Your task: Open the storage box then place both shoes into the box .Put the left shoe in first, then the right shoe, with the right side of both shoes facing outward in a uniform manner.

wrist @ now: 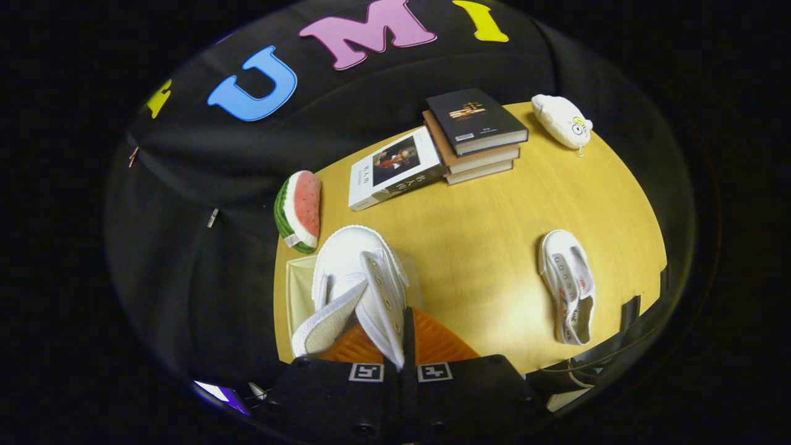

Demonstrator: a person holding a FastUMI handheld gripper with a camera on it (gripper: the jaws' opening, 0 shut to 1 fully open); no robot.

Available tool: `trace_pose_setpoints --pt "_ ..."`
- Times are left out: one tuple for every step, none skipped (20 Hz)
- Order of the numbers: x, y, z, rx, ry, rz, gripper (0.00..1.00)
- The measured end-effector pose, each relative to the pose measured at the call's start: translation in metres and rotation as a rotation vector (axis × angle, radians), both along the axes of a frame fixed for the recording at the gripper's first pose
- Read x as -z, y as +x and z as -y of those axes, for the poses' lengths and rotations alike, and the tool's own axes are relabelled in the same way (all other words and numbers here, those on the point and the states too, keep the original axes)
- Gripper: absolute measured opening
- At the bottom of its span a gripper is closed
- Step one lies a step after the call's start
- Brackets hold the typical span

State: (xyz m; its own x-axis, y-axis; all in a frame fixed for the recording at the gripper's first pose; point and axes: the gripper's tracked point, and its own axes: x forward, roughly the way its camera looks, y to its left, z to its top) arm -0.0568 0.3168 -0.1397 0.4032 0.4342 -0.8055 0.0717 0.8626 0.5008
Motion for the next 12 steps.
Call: trace_pose_setpoints --pt "0.002 -0.004 -0.016 -0.015 0.003 -0.029 0.05" --pt "0.006 -0.006 -0.033 -0.035 0.004 -0.053 0.05" --pt "0.011 -0.007 -0.047 -0.047 0.0 -0.069 0.05" --pt "0.017 -0.009 -0.057 -0.056 -0.012 -0.083 0.05" --pt "0.024 -0.009 -0.066 -0.06 -0.031 -0.093 0.05" --pt "0.032 -0.012 -0.075 -0.065 -0.051 -0.117 0.05" --pt "0.039 -0.013 -0.082 -0.06 -0.063 -0.137 0.05" --pt "0.046 -0.013 -0.088 -0.046 -0.071 -0.157 0.05" --pt "0.052 -0.012 -0.094 -0.032 -0.074 -0.173 0.06" --pt "0.057 -0.009 -0.099 -0.014 -0.079 -0.177 0.06" --pt "0.061 -0.005 -0.102 0.002 -0.089 -0.171 0.06" --pt "0.063 -0.001 -0.106 0.01 -0.103 -0.161 0.05"
